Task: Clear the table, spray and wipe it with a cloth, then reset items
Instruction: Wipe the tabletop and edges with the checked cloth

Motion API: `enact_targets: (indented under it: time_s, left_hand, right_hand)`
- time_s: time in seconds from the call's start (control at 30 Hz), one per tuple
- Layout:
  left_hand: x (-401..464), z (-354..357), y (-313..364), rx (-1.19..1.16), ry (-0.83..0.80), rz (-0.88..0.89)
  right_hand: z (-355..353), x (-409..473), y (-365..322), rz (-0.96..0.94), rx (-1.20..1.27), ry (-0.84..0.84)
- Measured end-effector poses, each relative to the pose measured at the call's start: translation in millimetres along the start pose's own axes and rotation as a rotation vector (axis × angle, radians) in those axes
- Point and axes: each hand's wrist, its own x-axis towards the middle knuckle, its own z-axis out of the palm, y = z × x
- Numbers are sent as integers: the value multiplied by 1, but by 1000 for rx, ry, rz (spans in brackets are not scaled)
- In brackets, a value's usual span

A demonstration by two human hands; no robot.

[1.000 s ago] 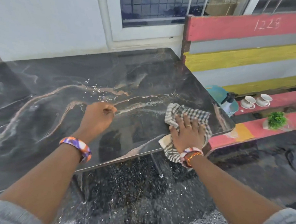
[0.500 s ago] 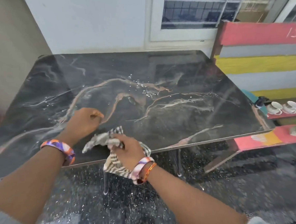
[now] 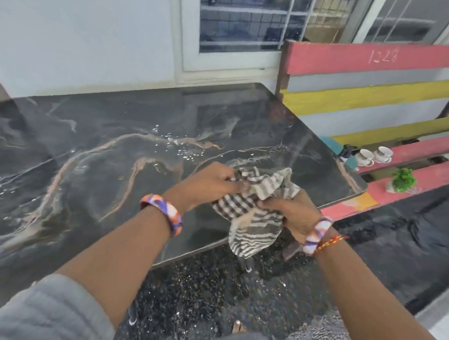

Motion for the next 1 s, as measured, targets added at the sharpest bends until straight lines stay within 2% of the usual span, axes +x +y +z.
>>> enact_targets:
  time_s: [0.1,0.2,0.27,0.33,0.37,0.4,0.47,0.5,0.57,0.67,0.87,1.0]
  left_hand:
    - [56,29,32,15,-23,26]
    - [118,43,59,-64,133,4]
    - [155,46,66,-18,241,-1]
    - [175,41,59,84,300,-72]
    - [181,37,50,138,319,-99]
    - [184,32,38,182,348,-120]
    - [181,22,14,200,424,-179]
    - [178,15,4,196,486,-208]
    - [170,-1,-13,207,634,-257]
    - [147,-28,-27,263,794,-298]
    - [99,-83,-64,345,924,-406]
    - [71,-120,-87,369,940,-406]
  right_hand:
    - [-55,18,-18,-14,-30,145]
    - [-108,65,-35,-35,-23,335]
    - [-134,100,-43,-91,-331,519]
    - [-145,122,-44,-148,-774,640]
    - [-146,128,-40,-167,-980,636]
    - [-143,129,-34,-189,-1171,560]
    - [-135,132,-16,-156,-1475,311]
    - [-135,139,-3,-86,-1534,212]
    - [-132,150,8,10,-1551,154]
    - [-126,173,5,11,-1563,198]
    - [-81,224,-8,46,-1545,236]
    - [-26,246,-8,-58,-1528,202]
